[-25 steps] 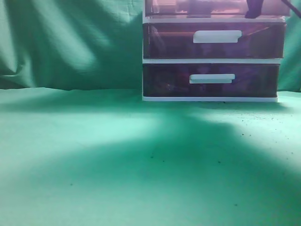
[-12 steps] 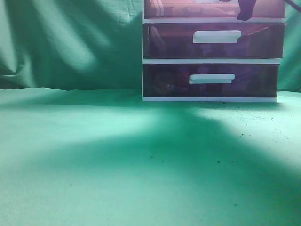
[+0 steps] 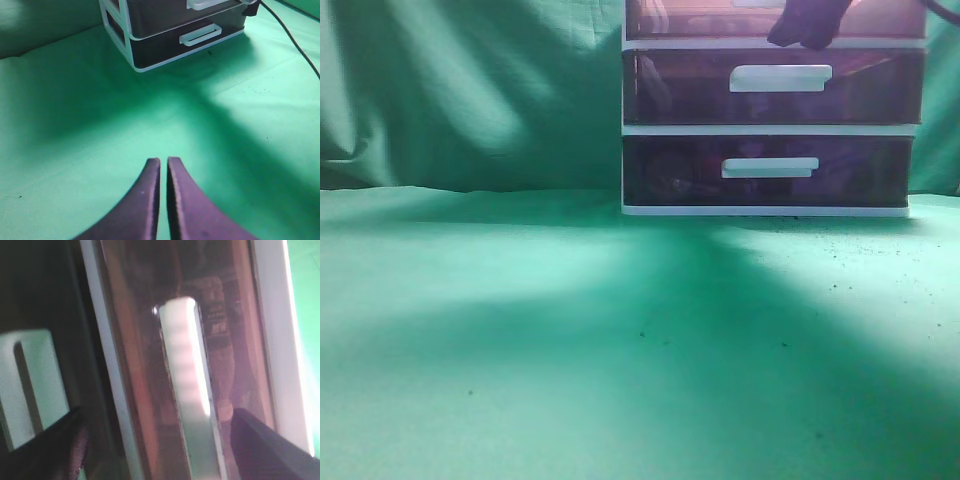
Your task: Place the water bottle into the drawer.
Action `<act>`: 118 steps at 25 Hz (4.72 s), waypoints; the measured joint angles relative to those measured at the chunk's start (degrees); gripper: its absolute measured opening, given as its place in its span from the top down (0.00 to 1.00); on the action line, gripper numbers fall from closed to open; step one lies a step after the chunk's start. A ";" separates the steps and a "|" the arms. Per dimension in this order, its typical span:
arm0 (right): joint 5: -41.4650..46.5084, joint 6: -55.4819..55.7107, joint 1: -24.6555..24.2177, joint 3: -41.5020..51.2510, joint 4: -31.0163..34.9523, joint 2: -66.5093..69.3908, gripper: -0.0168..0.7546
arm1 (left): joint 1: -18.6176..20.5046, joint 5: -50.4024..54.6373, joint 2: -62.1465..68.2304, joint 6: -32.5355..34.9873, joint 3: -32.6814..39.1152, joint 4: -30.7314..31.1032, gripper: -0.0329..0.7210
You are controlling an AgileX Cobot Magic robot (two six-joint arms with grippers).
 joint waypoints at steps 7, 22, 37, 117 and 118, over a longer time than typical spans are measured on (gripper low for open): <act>-0.76 1.36 2.72 0.00 0.12 0.00 0.31 | 0.00 0.00 0.00 0.00 0.00 -0.11 0.96; 3.49 1.14 3.07 0.73 5.86 -9.10 0.36 | 0.00 0.41 0.00 0.00 0.00 -0.83 0.96; 51.03 27.82 3.07 2.25 27.63 -35.06 0.98 | 0.00 -1.90 -24.37 14.49 4.89 -13.76 0.96; 36.84 75.17 -17.62 73.88 -1.44 -104.57 0.98 | 0.00 -1.75 -45.47 16.14 29.78 -10.94 0.96; 36.79 75.17 -17.62 73.88 -1.44 -104.57 0.98 | 0.00 -1.75 -45.47 16.14 29.78 -10.94 0.96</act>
